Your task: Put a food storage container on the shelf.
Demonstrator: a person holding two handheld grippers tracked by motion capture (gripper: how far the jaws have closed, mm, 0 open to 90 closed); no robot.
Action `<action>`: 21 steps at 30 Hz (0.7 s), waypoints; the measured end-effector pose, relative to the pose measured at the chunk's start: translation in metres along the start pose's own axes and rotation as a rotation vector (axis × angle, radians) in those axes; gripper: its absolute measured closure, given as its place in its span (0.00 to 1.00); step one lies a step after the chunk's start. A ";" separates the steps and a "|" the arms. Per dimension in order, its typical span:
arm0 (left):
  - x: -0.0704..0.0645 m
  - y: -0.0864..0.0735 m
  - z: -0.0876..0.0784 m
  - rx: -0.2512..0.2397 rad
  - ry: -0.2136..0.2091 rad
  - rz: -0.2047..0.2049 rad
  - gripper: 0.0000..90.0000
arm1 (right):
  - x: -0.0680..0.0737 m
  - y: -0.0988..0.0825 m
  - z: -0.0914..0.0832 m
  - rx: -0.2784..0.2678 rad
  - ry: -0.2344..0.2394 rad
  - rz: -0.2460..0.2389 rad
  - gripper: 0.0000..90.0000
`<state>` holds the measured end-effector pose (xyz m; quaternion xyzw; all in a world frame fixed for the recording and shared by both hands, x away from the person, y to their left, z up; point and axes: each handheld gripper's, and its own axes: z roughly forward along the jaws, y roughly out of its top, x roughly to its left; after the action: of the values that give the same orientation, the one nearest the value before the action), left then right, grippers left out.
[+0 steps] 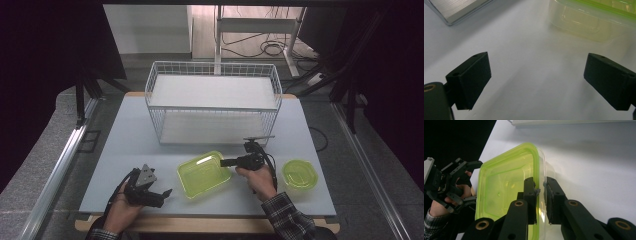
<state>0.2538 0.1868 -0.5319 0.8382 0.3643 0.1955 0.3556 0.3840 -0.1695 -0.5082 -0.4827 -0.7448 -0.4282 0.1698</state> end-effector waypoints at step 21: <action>0.001 0.000 -0.001 0.000 0.011 -0.009 0.08 | 0.008 0.013 -0.034 -0.105 0.039 -0.026 0.89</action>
<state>0.2543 0.1883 -0.5317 0.8354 0.3703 0.1986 0.3542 0.3857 -0.1902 -0.4774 -0.4726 -0.7243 -0.4782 0.1531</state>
